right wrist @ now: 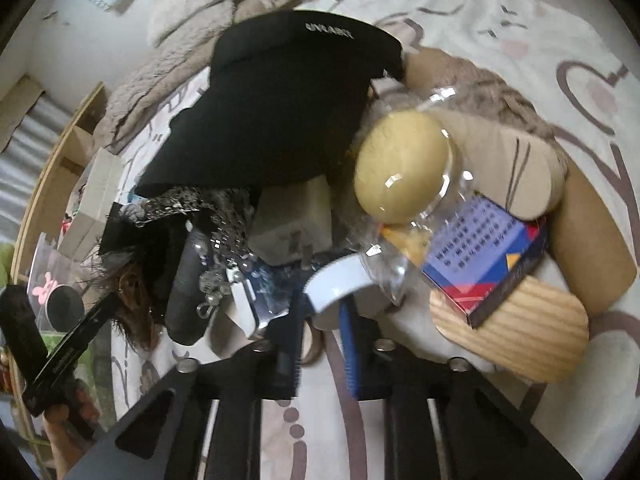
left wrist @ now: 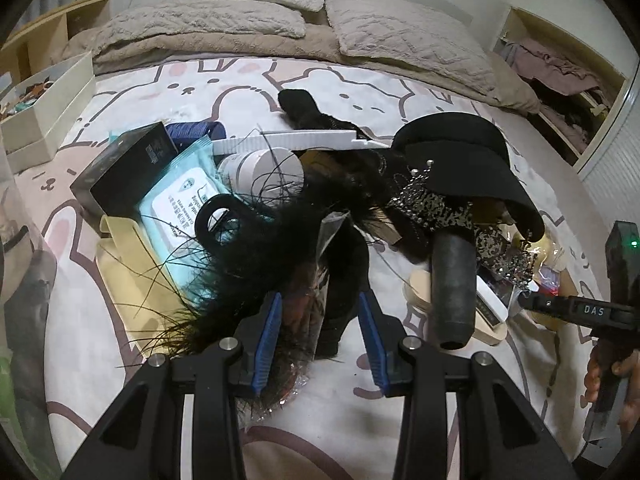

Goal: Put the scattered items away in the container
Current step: 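Grasp the clear bag of orange cable with left tool while right tool grasps white lid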

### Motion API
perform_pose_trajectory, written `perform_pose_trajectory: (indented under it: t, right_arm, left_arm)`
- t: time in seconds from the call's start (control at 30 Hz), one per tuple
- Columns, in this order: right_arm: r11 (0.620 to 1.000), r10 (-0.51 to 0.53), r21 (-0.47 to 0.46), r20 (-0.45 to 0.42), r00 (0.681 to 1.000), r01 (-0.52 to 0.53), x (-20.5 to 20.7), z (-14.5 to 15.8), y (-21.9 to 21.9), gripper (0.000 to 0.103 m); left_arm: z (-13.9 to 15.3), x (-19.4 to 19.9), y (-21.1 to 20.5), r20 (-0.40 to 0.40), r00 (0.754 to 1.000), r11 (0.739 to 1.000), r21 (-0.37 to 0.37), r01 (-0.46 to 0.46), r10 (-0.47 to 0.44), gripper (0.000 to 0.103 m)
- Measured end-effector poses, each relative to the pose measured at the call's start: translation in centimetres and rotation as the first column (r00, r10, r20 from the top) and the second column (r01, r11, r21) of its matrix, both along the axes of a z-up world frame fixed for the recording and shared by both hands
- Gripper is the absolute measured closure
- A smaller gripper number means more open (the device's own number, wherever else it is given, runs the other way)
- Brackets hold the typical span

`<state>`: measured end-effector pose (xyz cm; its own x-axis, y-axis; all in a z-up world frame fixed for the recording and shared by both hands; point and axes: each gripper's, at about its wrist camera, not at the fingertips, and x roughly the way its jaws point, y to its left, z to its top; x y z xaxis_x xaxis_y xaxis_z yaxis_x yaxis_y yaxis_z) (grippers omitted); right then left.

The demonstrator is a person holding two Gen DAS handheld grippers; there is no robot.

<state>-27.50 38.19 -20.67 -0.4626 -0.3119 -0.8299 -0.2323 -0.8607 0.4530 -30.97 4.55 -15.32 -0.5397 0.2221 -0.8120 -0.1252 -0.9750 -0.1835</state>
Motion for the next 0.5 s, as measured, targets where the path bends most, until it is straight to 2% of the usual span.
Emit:
perform_pose_trajectory:
  t: [0.03,0.07,0.2,0.27,0.5]
  right_arm:
    - [1.000,0.005,0.011,-0.012,1.000,-0.005,-0.1,0.2,0.0,0.093]
    - [1.000,0.009,0.028,-0.024,1.000,-0.009,-0.1,0.5,-0.1,0.096]
    - [0.998,0.037,0.046,-0.048,0.998,-0.035,0.1,1.3,-0.2,0.096]
    - [0.997,0.059,0.054,-0.059,0.997,-0.056,0.3,1.7,-0.3,0.096]
    - [0.991,0.124,0.056,-0.082,0.989,-0.119,1.2,2.9,-1.1,0.097]
  left_arm:
    - [-0.1,-0.1,-0.1,0.006,1.000,1.000,-0.002,-0.004,0.004,0.066]
    - [-0.2,-0.1,-0.2,0.011,1.000,1.000,-0.002,-0.008,0.008,0.074]
    - [-0.6,-0.3,-0.9,0.031,0.999,1.000,0.005,-0.019,0.019,0.083]
    - [-0.5,-0.2,-1.0,0.031,0.999,1.000,-0.002,-0.019,0.019,0.094]
    - [0.4,0.7,-0.6,0.014,1.000,1.000,-0.023,0.017,-0.017,0.098]
